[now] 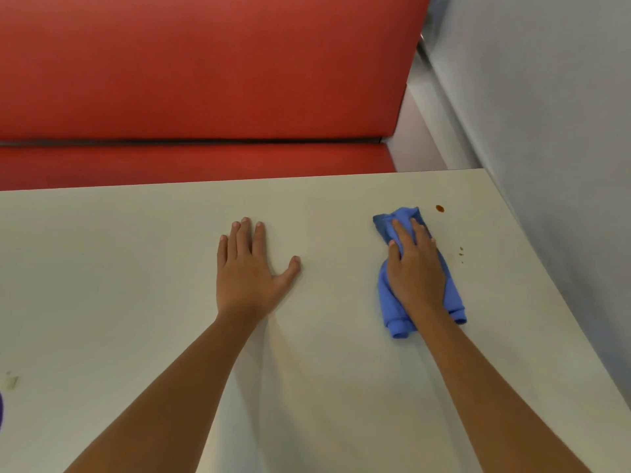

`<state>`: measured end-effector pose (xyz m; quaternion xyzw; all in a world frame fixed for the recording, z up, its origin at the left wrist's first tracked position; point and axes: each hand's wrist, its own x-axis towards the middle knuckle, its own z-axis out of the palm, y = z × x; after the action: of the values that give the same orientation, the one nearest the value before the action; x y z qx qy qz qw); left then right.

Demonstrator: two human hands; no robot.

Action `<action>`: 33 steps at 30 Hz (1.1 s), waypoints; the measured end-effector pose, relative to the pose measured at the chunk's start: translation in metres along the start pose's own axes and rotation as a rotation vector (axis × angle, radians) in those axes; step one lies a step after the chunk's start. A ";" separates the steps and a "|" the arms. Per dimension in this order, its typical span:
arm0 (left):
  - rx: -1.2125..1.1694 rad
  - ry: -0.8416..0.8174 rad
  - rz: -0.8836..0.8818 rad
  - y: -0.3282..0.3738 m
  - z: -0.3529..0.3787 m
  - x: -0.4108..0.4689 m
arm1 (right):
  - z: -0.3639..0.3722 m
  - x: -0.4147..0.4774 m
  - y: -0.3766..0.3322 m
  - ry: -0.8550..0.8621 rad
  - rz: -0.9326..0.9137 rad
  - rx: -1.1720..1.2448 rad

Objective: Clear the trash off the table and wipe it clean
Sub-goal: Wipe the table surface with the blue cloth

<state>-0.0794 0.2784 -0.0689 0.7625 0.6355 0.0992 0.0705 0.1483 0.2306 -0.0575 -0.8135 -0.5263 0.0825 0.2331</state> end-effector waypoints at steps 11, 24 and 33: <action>-0.003 0.004 0.007 -0.001 -0.001 -0.001 | 0.004 0.041 0.007 -0.044 -0.212 0.025; 0.012 -0.005 0.015 -0.002 -0.001 0.000 | -0.016 -0.023 0.028 0.006 0.002 0.019; -0.005 -0.015 0.023 0.000 -0.002 -0.002 | -0.054 -0.041 0.105 -0.010 -0.108 0.124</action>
<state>-0.0799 0.2765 -0.0666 0.7702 0.6260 0.0961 0.0759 0.2367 0.1428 -0.0631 -0.7676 -0.5644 0.1065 0.2844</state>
